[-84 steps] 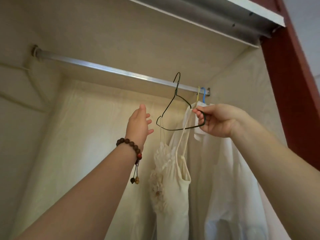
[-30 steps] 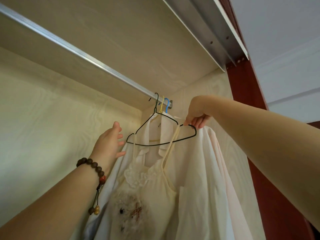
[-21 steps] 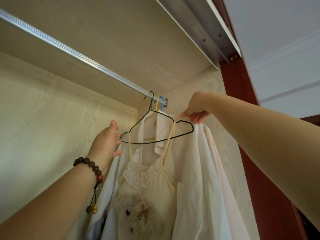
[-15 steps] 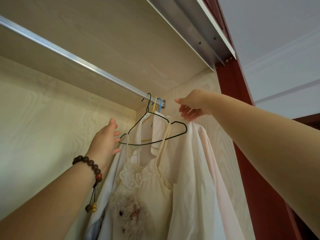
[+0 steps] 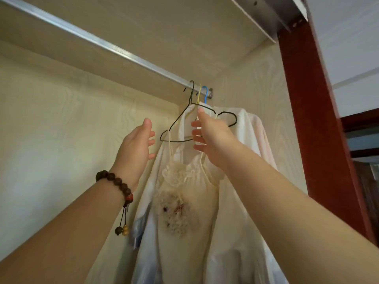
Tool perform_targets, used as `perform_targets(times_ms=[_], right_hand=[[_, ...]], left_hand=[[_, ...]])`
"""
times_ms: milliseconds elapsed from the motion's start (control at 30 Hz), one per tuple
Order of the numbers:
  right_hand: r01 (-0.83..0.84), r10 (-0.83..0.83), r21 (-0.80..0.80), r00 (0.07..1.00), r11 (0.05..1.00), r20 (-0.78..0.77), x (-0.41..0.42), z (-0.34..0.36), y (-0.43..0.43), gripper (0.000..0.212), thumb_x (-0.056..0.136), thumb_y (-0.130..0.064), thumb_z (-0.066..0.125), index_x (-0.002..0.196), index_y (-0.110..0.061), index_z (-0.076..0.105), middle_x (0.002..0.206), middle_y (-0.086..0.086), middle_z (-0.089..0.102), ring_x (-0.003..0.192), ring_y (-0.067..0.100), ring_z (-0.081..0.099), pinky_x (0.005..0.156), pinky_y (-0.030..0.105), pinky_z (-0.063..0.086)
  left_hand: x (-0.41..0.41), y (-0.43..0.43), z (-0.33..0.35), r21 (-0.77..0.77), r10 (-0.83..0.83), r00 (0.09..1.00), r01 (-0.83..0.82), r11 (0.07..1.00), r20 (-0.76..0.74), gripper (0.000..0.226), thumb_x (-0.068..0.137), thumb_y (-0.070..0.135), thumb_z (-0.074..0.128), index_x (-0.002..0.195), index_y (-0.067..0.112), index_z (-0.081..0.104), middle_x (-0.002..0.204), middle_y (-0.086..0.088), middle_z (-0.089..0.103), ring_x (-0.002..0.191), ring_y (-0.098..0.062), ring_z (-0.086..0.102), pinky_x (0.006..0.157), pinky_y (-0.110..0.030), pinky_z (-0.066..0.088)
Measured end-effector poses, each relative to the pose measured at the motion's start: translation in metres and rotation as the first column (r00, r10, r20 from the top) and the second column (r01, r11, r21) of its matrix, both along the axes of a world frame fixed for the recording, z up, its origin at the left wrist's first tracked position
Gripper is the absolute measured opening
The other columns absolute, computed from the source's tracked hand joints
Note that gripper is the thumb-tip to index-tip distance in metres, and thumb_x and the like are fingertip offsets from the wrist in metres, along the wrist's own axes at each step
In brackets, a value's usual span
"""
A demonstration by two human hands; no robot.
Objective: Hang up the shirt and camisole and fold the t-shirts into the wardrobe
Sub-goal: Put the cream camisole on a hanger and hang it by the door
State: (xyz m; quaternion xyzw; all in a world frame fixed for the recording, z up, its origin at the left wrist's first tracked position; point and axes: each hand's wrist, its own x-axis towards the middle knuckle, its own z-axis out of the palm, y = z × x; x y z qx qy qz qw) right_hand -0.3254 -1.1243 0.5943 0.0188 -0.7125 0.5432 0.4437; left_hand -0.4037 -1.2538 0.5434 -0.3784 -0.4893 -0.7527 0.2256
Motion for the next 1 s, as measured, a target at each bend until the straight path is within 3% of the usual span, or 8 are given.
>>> perform_targets(times_ms=[167,233,333,433,567,767,867,1000], right_hand=[[-0.035,0.033,0.017,0.996,0.999,0.087,-0.021,-0.094,-0.022,0.060,0.094,-0.058,0.034,0.133,-0.016,0.053,0.133,0.005,0.054,0.124,0.024,0.049,0.106,0.045,0.039],[-0.080,0.081,-0.015,0.992,0.997,0.095,-0.019,-0.132,-0.028,0.053,0.097,-0.052,0.035,0.131,-0.018,0.055,0.133,0.001,0.056,0.124,0.019,0.050,0.108,0.041,0.037],[-0.150,0.161,-0.090,0.979,0.985,0.125,-0.012,-0.192,-0.032,0.040,0.097,-0.048,0.039,0.121,-0.025,0.061,0.119,-0.009,0.062,0.113,0.007,0.055,0.107,0.035,0.039],[-0.151,0.179,-0.154,0.965,0.977,0.191,-0.010,-0.251,-0.032,0.030,0.096,-0.048,0.042,0.083,-0.034,0.066,0.083,-0.021,0.066,0.086,-0.005,0.060,0.094,0.028,0.046],[-0.144,0.217,-0.275,0.941,0.951,0.258,-0.002,-0.321,-0.037,0.029,0.098,-0.042,0.042,0.087,-0.029,0.066,0.074,-0.021,0.070,0.076,-0.009,0.065,0.066,0.011,0.047],[0.078,0.060,-0.315,0.911,0.946,0.407,0.020,-0.430,-0.042,0.028,0.096,-0.049,0.038,0.099,-0.042,0.065,0.100,-0.025,0.066,0.103,-0.006,0.057,0.102,0.032,0.043],[0.160,0.040,-0.363,0.872,0.918,0.487,0.038,-0.477,-0.046,0.035,0.096,-0.051,0.037,0.115,-0.036,0.062,0.119,-0.016,0.061,0.117,0.003,0.052,0.108,0.040,0.039],[0.279,0.002,-0.403,0.820,0.872,0.572,0.065,-0.525,-0.046,0.033,0.098,-0.045,0.036,0.117,-0.032,0.060,0.119,-0.014,0.060,0.118,0.007,0.052,0.108,0.041,0.039]], left_hand=[[0.003,-0.001,-0.066,-0.055,0.043,0.998,-0.041,0.998,0.048,0.045,0.099,0.049,0.033,0.132,0.024,0.050,0.126,0.005,0.057,0.116,-0.010,0.054,0.096,-0.037,0.048],[0.000,0.001,-0.098,-0.081,0.047,0.996,-0.041,0.996,0.080,0.041,0.099,0.047,0.033,0.130,0.027,0.050,0.124,0.007,0.056,0.116,-0.009,0.053,0.097,-0.034,0.046],[-0.001,0.002,-0.151,-0.116,0.010,0.986,0.009,0.993,0.168,0.023,0.099,0.047,0.033,0.109,0.040,0.053,0.115,0.015,0.057,0.114,-0.004,0.053,0.098,-0.031,0.045],[-0.003,0.001,-0.209,-0.121,-0.007,0.962,0.041,0.992,0.274,0.026,0.099,0.046,0.035,0.116,0.040,0.054,0.125,0.009,0.058,0.117,-0.006,0.054,0.098,-0.032,0.046],[-0.001,-0.004,-0.281,-0.153,-0.013,0.912,0.083,0.985,0.410,0.026,0.098,0.043,0.042,0.118,0.035,0.056,0.127,0.005,0.059,0.118,-0.010,0.056,0.100,-0.038,0.047],[0.026,-0.005,-0.381,-0.292,0.006,0.844,0.178,0.940,0.536,0.042,0.099,0.043,0.038,0.136,0.026,0.048,0.131,0.007,0.055,0.119,-0.007,0.053,0.099,-0.037,0.048],[0.045,-0.003,-0.425,-0.376,0.027,0.816,0.236,0.896,0.578,0.042,0.100,0.043,0.034,0.138,0.028,0.045,0.137,0.006,0.050,0.124,-0.011,0.049,0.102,-0.039,0.045],[0.068,0.001,-0.476,-0.439,0.018,0.770,0.345,0.830,0.638,0.047,0.099,0.047,0.032,0.141,0.029,0.041,0.140,0.006,0.048,0.125,-0.011,0.048,0.103,-0.039,0.044]])
